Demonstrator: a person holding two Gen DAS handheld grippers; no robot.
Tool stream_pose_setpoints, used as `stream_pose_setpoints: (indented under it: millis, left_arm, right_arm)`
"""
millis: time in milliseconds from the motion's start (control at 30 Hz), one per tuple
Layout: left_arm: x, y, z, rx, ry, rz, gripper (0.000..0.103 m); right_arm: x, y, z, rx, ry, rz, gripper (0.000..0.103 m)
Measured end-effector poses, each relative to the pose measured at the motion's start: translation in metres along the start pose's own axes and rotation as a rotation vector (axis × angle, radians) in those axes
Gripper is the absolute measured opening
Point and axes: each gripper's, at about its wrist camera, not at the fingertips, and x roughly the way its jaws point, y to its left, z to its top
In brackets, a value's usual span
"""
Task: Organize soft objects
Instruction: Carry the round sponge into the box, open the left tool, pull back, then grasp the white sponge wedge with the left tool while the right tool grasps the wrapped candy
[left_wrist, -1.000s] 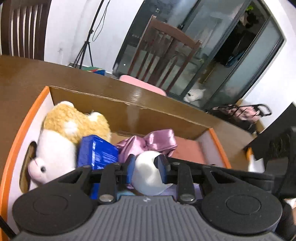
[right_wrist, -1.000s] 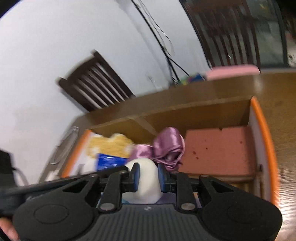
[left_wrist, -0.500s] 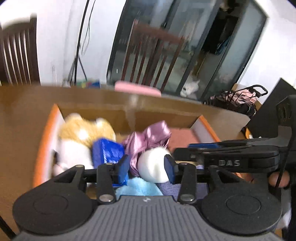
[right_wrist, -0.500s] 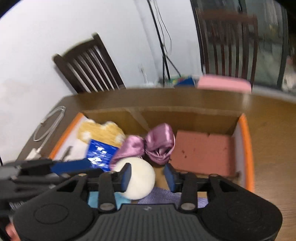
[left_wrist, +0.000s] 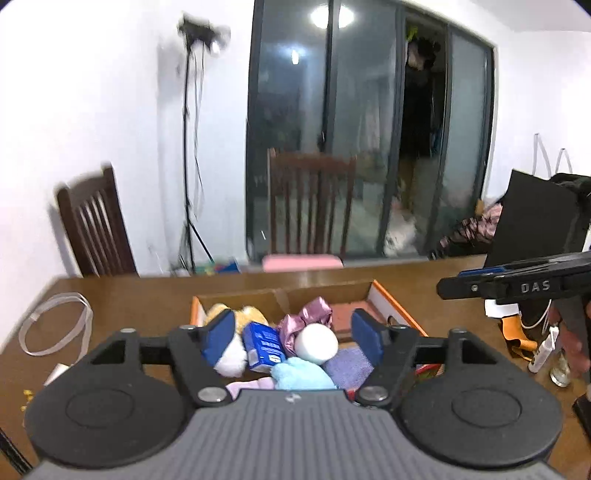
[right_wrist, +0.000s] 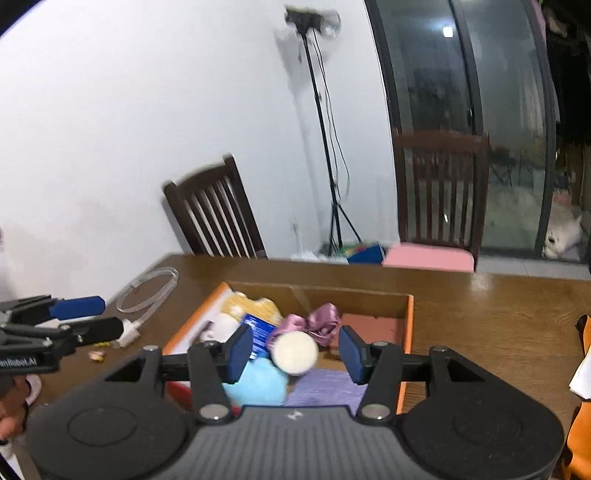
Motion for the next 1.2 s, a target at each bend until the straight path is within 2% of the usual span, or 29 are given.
stream_pose_setpoints:
  millis: [67, 167, 233, 333, 400, 500, 633, 733, 833, 967, 1033, 1100, 1200]
  left_arm:
    - [-0.031, -0.008, -0.028, 0.027, -0.051, -0.003, 0.082]
    - [-0.06, -0.016, -0.074, 0.033, -0.031, -0.026, 0.085]
    - [-0.077, -0.025, -0.111, 0.037, 0.008, -0.035, 0.085]
    - [-0.101, -0.037, -0.161, 0.046, 0.037, -0.012, 0.087]
    - [-0.11, -0.037, -0.183, 0.012, 0.067, 0.005, 0.087]
    - [-0.11, -0.036, -0.191, -0.002, 0.098, 0.006, 0.087]
    - [-0.092, -0.033, -0.18, 0.0, 0.086, 0.025, 0.087]
    - [-0.068, -0.031, -0.179, 0.0, 0.119, 0.001, 0.087]
    - [-0.039, -0.03, -0.18, 0.017, 0.154, 0.016, 0.087]
    - [-0.004, -0.024, -0.174, 0.027, 0.174, 0.002, 0.086]
    - [0.013, -0.022, -0.171, 0.036, 0.181, 0.002, 0.084]
    - [0.029, -0.018, -0.168, 0.031, 0.197, -0.008, 0.074]
    - [0.047, -0.012, -0.166, 0.012, 0.211, -0.035, 0.069]
  right_arm:
    - [-0.027, 0.012, -0.025, -0.041, -0.068, 0.002, 0.057]
    - [-0.059, 0.024, -0.079, -0.086, -0.115, 0.0, 0.064]
    - [-0.075, 0.028, -0.118, -0.074, -0.114, 0.012, 0.071]
    - [-0.098, 0.038, -0.177, -0.072, -0.13, -0.041, 0.079]
    - [-0.108, 0.042, -0.206, -0.063, -0.117, -0.028, 0.081]
    - [-0.115, 0.043, -0.23, -0.044, -0.069, 0.012, 0.082]
    - [-0.103, 0.045, -0.23, -0.069, -0.042, -0.03, 0.082]
    - [-0.086, 0.04, -0.223, -0.039, -0.033, -0.04, 0.08]
    - [-0.064, 0.039, -0.214, -0.057, -0.009, -0.06, 0.078]
    - [-0.029, 0.032, -0.199, -0.077, 0.017, -0.062, 0.071]
    - [-0.009, 0.027, -0.189, -0.076, 0.03, -0.073, 0.069]
    - [0.01, 0.022, -0.18, -0.065, 0.048, -0.069, 0.061]
    - [0.039, 0.018, -0.169, -0.077, 0.073, -0.073, 0.055]
